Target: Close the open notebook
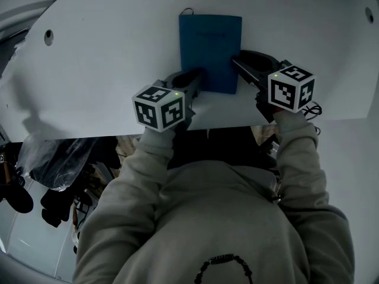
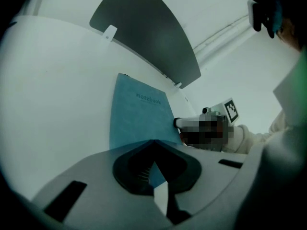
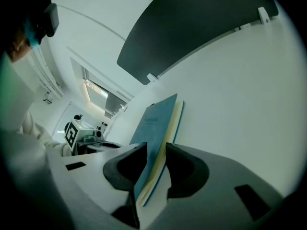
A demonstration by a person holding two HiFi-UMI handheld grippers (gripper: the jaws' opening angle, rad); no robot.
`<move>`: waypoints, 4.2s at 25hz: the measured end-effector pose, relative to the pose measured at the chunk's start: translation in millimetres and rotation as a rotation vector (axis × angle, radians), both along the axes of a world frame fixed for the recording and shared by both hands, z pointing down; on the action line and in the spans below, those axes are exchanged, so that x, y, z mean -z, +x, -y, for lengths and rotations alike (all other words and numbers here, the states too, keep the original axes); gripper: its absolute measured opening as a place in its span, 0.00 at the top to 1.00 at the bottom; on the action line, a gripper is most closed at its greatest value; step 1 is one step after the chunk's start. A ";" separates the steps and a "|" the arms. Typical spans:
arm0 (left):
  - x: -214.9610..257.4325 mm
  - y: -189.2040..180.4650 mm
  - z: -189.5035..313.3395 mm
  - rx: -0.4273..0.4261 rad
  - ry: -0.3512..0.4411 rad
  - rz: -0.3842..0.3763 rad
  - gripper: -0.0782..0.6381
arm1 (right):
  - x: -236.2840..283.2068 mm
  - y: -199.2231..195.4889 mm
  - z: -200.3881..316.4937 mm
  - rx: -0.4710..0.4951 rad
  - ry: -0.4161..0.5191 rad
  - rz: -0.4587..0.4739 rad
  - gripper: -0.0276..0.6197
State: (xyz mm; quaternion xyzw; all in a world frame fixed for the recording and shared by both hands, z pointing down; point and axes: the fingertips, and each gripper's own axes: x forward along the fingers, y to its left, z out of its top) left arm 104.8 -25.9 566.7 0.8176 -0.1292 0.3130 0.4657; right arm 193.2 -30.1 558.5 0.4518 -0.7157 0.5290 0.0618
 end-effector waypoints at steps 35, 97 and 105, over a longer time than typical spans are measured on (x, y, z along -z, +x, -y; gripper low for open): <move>7.7 11.4 -8.6 -0.033 0.059 -0.080 0.89 | 43.5 -3.5 17.7 0.027 0.097 -0.006 0.81; 17.4 -229.4 43.4 0.407 0.183 0.043 0.89 | 127.7 -163.4 75.3 0.307 0.201 -0.021 0.80; 5.5 -267.1 38.6 0.454 0.150 0.048 0.89 | 125.5 -199.4 84.7 0.342 0.195 -0.016 0.80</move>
